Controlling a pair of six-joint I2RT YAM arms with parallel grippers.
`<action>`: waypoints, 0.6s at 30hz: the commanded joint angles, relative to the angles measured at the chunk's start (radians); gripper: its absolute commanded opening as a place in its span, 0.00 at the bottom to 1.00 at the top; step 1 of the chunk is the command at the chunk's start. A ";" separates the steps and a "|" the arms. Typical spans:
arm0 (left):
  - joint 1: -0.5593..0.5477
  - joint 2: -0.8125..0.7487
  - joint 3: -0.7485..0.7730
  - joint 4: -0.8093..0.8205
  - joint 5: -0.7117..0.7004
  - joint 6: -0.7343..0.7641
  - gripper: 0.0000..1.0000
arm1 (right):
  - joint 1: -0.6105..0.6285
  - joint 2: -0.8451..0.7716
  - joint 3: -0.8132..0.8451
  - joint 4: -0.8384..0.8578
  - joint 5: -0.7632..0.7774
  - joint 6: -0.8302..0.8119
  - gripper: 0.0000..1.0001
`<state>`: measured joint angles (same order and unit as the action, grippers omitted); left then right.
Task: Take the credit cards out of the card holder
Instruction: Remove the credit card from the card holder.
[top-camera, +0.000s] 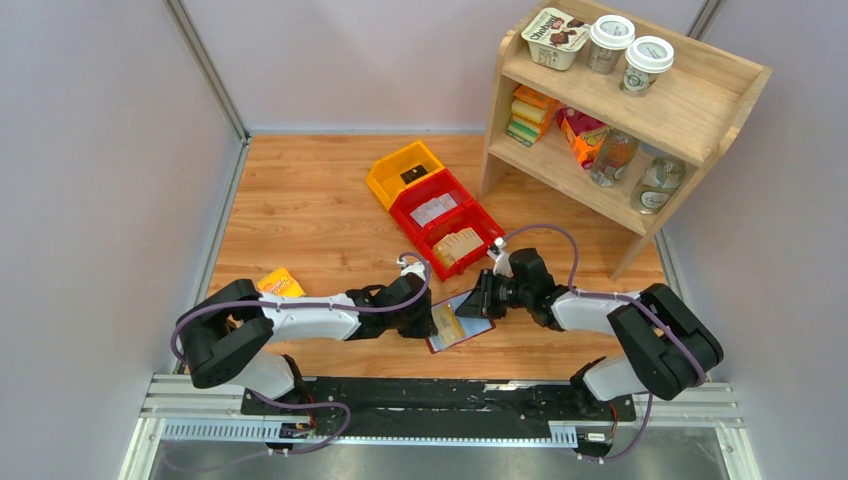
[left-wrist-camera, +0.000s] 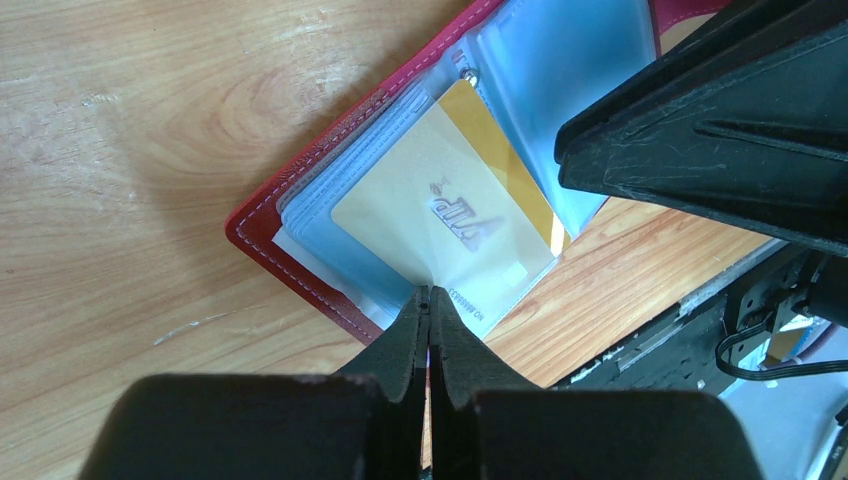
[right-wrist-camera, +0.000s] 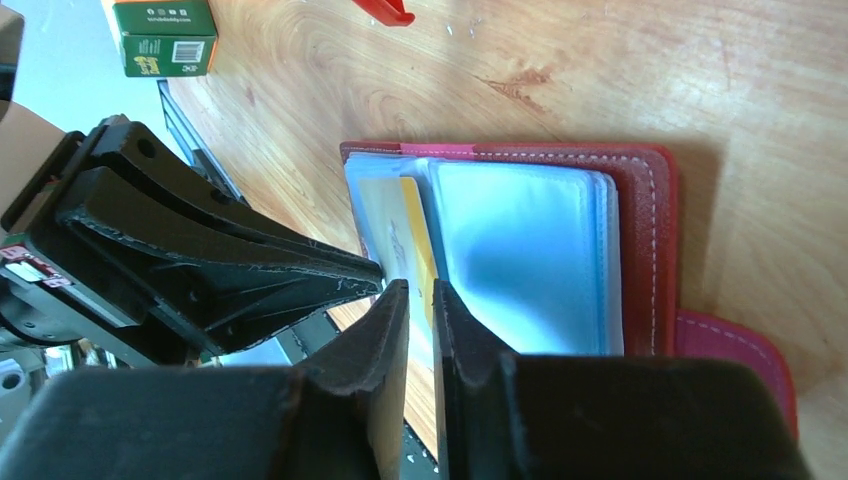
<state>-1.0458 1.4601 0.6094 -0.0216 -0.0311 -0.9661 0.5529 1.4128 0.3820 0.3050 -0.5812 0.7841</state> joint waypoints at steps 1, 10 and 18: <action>-0.003 0.034 -0.008 -0.101 -0.039 0.026 0.00 | 0.001 0.032 0.052 0.016 -0.042 -0.052 0.22; -0.003 0.039 -0.014 -0.101 -0.039 0.027 0.00 | 0.021 0.138 0.100 0.036 -0.075 -0.059 0.33; -0.002 0.042 -0.017 -0.092 -0.032 0.035 0.00 | 0.022 0.193 0.110 0.025 -0.091 -0.045 0.36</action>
<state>-1.0458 1.4612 0.6109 -0.0223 -0.0307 -0.9638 0.5682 1.5795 0.4690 0.3122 -0.6506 0.7441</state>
